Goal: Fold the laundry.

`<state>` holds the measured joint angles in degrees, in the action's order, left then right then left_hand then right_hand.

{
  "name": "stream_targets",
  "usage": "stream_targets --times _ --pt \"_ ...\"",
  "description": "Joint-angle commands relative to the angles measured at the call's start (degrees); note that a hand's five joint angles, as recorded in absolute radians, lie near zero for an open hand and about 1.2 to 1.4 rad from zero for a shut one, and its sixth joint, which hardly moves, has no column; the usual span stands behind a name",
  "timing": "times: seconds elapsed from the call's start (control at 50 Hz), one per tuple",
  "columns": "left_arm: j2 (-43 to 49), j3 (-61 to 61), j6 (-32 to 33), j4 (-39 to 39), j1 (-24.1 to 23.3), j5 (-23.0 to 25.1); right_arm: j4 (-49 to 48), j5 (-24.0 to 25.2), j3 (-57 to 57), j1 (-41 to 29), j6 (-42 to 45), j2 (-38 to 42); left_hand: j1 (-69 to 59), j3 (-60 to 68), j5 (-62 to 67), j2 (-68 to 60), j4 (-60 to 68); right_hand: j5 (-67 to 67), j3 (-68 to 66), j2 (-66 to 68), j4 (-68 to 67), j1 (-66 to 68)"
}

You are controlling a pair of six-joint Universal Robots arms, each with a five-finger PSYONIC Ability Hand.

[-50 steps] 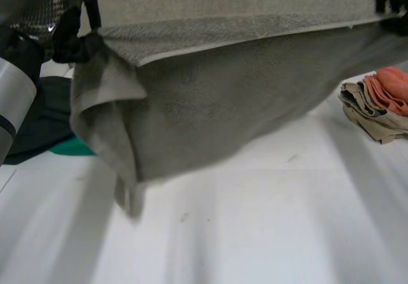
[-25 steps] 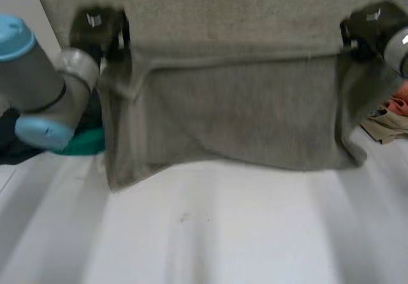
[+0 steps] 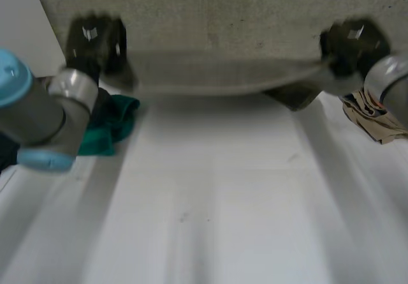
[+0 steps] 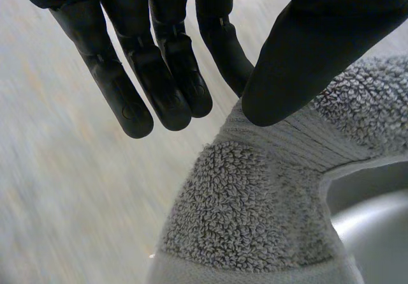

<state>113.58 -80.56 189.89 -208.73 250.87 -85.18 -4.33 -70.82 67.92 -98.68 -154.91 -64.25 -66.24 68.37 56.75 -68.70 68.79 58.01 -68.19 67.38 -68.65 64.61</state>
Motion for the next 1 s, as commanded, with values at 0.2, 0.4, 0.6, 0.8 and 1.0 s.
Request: stream_targets --times 0.2,0.4,0.6,0.8,1.0 --pt "4.36 -13.49 12.77 10.02 0.41 0.01 4.33 3.93 20.06 0.77 19.03 3.78 -8.96 6.82 8.44 -6.49 6.41 11.99 -11.81 12.62 -11.35 15.39" --pt "5.26 -14.00 18.06 9.92 -0.73 -1.39 3.98 4.29 21.73 0.95 17.28 3.70 31.13 -33.26 -31.64 33.59 -33.68 11.99 -11.81 12.62 -11.35 15.39" --pt "-9.34 -27.98 17.71 9.92 -0.91 -3.94 3.89 4.29 22.26 0.95 16.84 3.70 14.16 -16.29 -14.67 16.62 -16.71 11.99 -11.81 12.62 -11.35 15.39" --pt "-6.89 -29.92 17.62 9.92 -2.05 -3.41 3.89 4.29 22.61 0.95 16.84 3.70 7.91 -10.05 -8.42 10.37 -10.46 11.99 -11.81 12.62 -11.35 15.39" --pt "5.77 -19.20 17.63 9.13 -2.40 -3.33 3.89 4.29 23.22 1.30 16.84 3.70 37.17 -39.30 -37.68 39.63 -39.72 11.99 -11.81 12.62 -11.35 15.39"
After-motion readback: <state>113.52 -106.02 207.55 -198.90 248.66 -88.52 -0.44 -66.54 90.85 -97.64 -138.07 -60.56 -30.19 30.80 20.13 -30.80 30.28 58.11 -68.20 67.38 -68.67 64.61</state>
